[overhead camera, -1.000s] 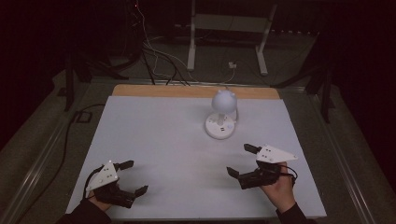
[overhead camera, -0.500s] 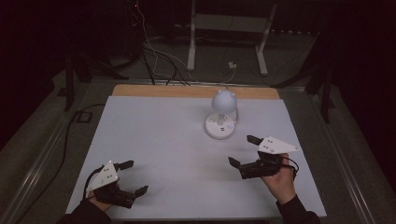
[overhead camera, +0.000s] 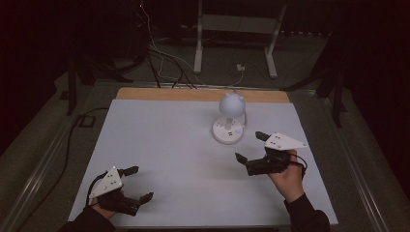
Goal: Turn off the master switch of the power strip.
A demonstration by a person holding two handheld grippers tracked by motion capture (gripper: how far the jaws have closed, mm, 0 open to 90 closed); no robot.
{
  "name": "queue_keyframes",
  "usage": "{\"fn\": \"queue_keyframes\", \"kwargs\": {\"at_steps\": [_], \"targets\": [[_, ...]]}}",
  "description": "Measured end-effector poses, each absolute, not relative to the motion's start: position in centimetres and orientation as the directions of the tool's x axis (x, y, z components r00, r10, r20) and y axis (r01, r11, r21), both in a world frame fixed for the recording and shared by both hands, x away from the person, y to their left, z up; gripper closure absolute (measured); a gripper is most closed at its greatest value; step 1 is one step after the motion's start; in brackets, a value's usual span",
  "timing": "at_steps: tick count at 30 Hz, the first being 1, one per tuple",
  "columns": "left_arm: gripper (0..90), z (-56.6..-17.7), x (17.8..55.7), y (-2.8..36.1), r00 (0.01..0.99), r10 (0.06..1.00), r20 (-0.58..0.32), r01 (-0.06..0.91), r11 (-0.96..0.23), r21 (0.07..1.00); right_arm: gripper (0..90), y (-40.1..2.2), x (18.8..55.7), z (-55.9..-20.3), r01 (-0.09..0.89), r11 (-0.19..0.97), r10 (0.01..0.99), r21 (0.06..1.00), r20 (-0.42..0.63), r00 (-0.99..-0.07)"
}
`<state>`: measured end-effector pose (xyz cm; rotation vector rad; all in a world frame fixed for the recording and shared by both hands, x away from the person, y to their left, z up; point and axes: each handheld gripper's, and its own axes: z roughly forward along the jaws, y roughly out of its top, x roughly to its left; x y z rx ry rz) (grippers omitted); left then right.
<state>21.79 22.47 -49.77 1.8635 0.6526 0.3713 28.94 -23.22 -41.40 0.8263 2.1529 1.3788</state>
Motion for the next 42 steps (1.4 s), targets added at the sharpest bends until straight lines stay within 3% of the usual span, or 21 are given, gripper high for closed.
{"fn": "queue_keyframes", "kwargs": {"at_steps": [42], "targets": [[0.4,-49.7,21.8,22.5,0.804,0.592,-0.056,0.262,-0.268,0.927,0.0,-22.8,35.6,-43.2,0.350,0.327,0.789,0.877,-0.050,-0.613]]}}
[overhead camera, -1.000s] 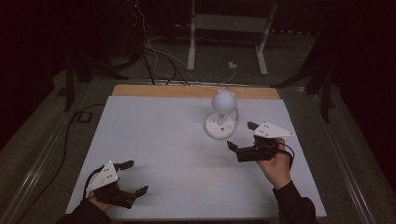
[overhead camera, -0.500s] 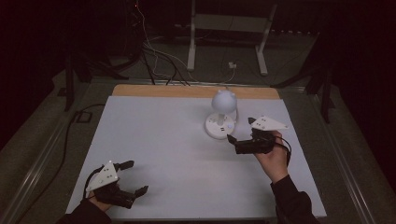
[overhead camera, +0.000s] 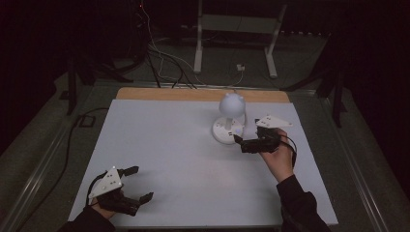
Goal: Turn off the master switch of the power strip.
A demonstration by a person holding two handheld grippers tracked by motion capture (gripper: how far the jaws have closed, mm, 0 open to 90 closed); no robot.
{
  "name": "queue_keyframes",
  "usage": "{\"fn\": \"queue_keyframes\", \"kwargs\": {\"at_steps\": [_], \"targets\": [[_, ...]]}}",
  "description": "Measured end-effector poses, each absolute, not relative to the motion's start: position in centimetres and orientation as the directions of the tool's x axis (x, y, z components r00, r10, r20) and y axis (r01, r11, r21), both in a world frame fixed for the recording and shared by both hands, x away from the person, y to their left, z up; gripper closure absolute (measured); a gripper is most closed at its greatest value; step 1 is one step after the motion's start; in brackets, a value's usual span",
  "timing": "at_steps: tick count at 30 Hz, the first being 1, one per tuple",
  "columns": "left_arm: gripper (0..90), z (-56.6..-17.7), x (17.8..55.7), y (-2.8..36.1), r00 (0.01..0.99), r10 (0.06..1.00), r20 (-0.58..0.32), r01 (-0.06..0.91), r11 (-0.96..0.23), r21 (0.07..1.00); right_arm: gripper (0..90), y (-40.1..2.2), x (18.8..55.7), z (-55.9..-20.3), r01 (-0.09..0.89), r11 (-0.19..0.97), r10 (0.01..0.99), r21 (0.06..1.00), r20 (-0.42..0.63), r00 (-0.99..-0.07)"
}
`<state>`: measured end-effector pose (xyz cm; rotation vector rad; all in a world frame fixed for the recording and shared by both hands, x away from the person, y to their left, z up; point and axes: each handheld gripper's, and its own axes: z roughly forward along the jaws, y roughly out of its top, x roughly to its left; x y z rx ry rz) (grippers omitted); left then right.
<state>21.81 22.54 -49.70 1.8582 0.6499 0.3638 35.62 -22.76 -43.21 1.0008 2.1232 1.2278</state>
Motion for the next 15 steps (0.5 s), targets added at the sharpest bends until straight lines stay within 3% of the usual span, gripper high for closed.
{"fn": "queue_keyframes", "kwargs": {"at_steps": [15], "targets": [[0.4,-49.7,21.8,22.5,0.805,0.591,-0.055,0.264,-0.273,0.925,0.0,-23.1,38.5,-45.7,0.430,0.297,0.837,0.853,-0.016,-0.546]]}}
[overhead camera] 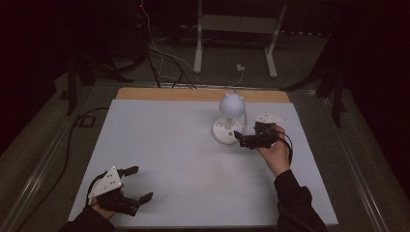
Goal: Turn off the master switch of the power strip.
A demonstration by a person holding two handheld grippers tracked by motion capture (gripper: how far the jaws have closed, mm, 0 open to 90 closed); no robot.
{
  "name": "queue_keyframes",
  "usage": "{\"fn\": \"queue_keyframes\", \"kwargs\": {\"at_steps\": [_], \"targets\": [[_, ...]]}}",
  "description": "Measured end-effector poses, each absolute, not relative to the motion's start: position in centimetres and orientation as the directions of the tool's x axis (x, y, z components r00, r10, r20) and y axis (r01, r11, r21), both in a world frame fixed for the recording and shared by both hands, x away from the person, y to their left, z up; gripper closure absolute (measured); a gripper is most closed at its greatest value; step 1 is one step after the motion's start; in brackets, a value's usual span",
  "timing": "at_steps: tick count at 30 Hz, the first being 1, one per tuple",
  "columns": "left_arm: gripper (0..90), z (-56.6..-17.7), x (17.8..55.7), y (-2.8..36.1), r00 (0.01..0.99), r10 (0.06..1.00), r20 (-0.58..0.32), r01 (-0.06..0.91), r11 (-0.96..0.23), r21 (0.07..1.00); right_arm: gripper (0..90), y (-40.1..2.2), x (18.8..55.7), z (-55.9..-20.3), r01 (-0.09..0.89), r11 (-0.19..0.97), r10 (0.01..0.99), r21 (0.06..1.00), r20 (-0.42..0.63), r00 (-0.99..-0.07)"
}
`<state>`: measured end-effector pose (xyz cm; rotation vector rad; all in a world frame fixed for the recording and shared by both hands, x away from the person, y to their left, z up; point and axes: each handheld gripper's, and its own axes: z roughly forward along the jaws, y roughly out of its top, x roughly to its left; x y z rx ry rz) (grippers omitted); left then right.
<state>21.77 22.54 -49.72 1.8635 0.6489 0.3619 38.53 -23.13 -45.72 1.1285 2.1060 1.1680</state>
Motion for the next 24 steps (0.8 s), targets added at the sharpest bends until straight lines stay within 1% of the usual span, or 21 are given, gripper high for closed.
{"fn": "queue_keyframes", "kwargs": {"at_steps": [2,3,4,10,11,16,18,19,20,21,24], "targets": [[0.4,-49.7,21.8,22.5,0.806,0.589,-0.055,0.261,-0.270,0.927,0.3,-23.0,38.8,-46.1,0.432,0.281,0.849,0.857,-0.012,-0.528],[0.4,-49.7,21.8,22.5,0.805,0.590,-0.057,0.263,-0.269,0.927,5.7,-23.0,38.9,-46.3,0.440,0.285,0.853,0.852,-0.016,-0.522],[0.4,-49.7,21.8,22.5,0.805,0.591,-0.058,0.264,-0.270,0.926,7.3,-23.0,38.9,-46.4,0.446,0.283,0.857,0.849,-0.016,-0.515],[0.4,-49.7,21.8,22.6,0.804,0.592,-0.060,0.267,-0.268,0.926,8.1,-23.1,39.4,-47.0,0.462,0.261,0.870,0.848,0.001,-0.493],[0.4,-49.8,21.8,22.5,0.804,0.591,-0.058,0.267,-0.273,0.924,14.4,-23.0,39.4,-47.2,0.472,0.245,0.880,0.847,0.009,-0.474],[0.4,-49.8,21.8,22.5,0.805,0.590,-0.058,0.266,-0.272,0.925,18.1,-22.9,39.6,-47.5,0.488,0.229,0.892,0.842,0.020,-0.452],[0.4,-49.7,21.8,22.5,0.806,0.589,-0.056,0.265,-0.275,0.924,24.9,-22.8,39.7,-47.7,0.499,0.221,0.898,0.838,0.025,-0.440],[0.4,-49.7,21.8,22.5,0.806,0.590,-0.056,0.265,-0.273,0.925,24.9,-22.8,39.7,-47.7,0.499,0.221,0.898,0.838,0.025,-0.440],[0.4,-49.8,21.8,22.5,0.805,0.590,-0.059,0.266,-0.271,0.925,30.6,-22.9,39.8,-47.7,0.501,0.217,0.901,0.838,0.025,-0.433],[0.4,-49.8,21.9,22.5,0.805,0.590,-0.060,0.267,-0.270,0.925,30.6,-22.9,39.8,-47.7,0.501,0.217,0.901,0.838,0.025,-0.433],[0.4,-49.8,21.8,22.5,0.806,0.589,-0.057,0.266,-0.274,0.924,43.0,-22.9,39.9,-47.7,0.510,0.214,0.907,0.833,0.024,-0.420]]}}
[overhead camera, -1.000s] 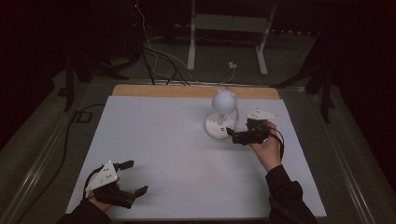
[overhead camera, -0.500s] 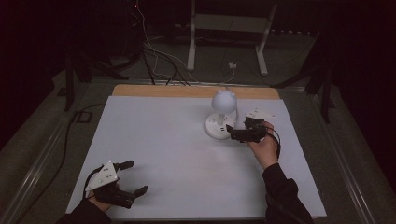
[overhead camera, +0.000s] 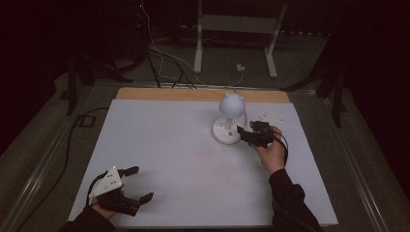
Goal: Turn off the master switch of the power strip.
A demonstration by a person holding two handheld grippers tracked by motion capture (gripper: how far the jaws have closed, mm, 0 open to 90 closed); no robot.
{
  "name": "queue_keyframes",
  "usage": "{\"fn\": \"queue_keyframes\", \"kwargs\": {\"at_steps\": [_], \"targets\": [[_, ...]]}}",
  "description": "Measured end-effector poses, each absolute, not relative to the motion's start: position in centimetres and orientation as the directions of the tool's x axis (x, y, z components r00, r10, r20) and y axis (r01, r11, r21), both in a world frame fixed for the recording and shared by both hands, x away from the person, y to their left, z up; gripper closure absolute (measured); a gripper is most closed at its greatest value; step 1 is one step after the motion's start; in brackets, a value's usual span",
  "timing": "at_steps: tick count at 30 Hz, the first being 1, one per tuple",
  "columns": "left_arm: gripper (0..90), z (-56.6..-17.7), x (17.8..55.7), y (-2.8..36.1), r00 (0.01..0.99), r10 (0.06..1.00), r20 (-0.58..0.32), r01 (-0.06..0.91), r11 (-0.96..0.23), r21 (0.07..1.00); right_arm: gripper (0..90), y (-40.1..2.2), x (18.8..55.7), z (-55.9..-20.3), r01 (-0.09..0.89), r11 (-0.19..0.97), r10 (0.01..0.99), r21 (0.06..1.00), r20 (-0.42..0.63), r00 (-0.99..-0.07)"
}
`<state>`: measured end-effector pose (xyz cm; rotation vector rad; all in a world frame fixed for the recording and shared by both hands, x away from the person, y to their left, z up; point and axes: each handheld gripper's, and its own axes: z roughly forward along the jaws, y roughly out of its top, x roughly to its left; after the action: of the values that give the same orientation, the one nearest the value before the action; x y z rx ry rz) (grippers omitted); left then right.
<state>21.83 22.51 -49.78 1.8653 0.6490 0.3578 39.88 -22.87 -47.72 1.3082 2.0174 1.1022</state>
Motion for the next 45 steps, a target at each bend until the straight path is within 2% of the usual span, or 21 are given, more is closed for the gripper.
{"fn": "queue_keyframes", "kwargs": {"at_steps": [2,3,5,11,21,29,37,45], "targets": [[0.4,-49.8,21.9,22.5,0.806,0.589,-0.060,0.266,-0.270,0.925,46.1,-22.8,39.9,-47.7,0.512,0.218,0.908,0.831,0.020,-0.418],[0.4,-49.8,21.9,22.5,0.805,0.590,-0.063,0.268,-0.268,0.925,52.6,-22.9,40.0,-47.8,0.516,0.211,0.911,0.830,0.025,-0.412],[0.4,-49.8,21.8,22.5,0.805,0.590,-0.059,0.267,-0.272,0.925,57.5,-22.9,40.0,-47.8,0.519,0.199,0.916,0.831,0.030,-0.400],[0.4,-49.8,21.9,22.5,0.805,0.590,-0.060,0.267,-0.271,0.925,65.1,-22.6,40.1,-47.8,0.517,0.197,0.922,0.833,0.022,-0.386],[0.4,-49.8,21.9,22.6,0.805,0.590,-0.067,0.270,-0.263,0.926,87.6,-22.2,40.1,-47.8,0.511,0.204,0.940,0.835,-0.022,-0.341],[0.4,-49.8,21.9,22.6,0.807,0.588,-0.063,0.267,-0.268,0.925,90.0,-21.8,40.0,-47.9,0.491,0.242,0.943,0.837,-0.084,-0.321],[0.4,-49.8,21.9,22.6,0.807,0.587,-0.065,0.268,-0.265,0.926,90.0,-21.6,40.0,-47.9,0.459,0.209,0.950,0.863,-0.069,-0.303],[0.4,-49.8,21.9,22.5,0.807,0.587,-0.064,0.267,-0.267,0.926,90.0,-20.9,40.3,-48.6,0.489,0.233,0.940,0.841,-0.066,-0.335]]}}
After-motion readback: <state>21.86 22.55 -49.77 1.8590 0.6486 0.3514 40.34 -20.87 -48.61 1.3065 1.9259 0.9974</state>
